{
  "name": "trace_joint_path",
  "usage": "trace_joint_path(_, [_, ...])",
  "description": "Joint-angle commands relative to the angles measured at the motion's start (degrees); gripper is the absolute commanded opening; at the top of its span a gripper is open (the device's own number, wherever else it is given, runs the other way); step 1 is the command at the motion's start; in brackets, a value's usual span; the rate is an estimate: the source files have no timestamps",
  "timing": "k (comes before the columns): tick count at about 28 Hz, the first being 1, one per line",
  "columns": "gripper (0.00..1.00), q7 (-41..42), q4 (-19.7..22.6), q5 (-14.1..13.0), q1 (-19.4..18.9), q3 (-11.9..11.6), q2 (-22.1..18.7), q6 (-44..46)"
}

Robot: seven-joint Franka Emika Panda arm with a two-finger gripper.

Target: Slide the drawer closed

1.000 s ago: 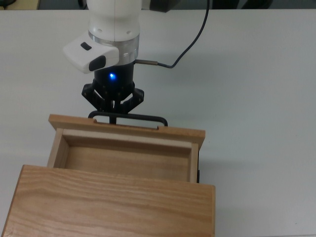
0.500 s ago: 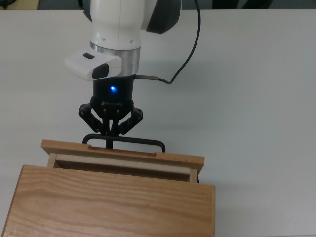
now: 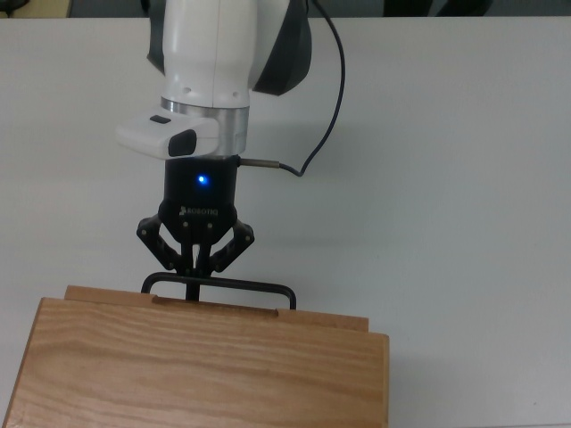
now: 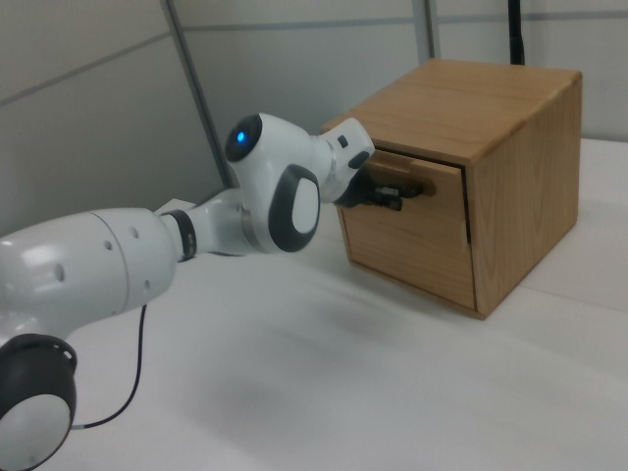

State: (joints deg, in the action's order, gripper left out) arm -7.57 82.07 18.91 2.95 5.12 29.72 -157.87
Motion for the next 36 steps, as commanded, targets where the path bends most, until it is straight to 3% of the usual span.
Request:
trace_joint_path(1, [0.00, -1.13, -0.42, 1.83, 0.65, 0.07, 1.48, -4.46])
trace_joint_path(9, [0.00, -1.57, -0.42, 1.22, 0.65, 0.07, 0.78, -4.82])
trace_joint_path(12, [0.00, -1.92, 0.54, 0.78, 0.92, 0.16, -1.23, -3.16])
trace_joint_path(15, [0.00, -2.36, 1.78, 0.69, 1.18, 0.16, -2.99, 3.85])
trace_joint_path(16, [0.00, -2.36, 1.69, 0.51, 1.36, 0.33, -4.30, 10.06])
trace_joint_path(20, [0.00, -2.19, 1.60, -1.85, 1.53, 1.03, -6.42, 20.73])
trace_joint_path(25, [0.33, -0.17, 1.43, -5.98, 2.41, 1.30, -9.76, 36.38])
trace_joint_path(28, [0.61, 4.04, 1.34, -9.94, 3.20, 1.21, -12.31, 44.73])
trace_joint_path(31, [0.86, 6.59, 1.34, -11.70, 4.17, 1.21, -14.33, 49.74])
trace_joint_path(32, [1.00, 7.47, 1.34, -12.31, 4.52, 1.21, -15.55, 52.63])
trace_joint_path(36, [1.00, 9.15, 1.34, -12.49, 4.87, 1.21, -17.85, 57.31])
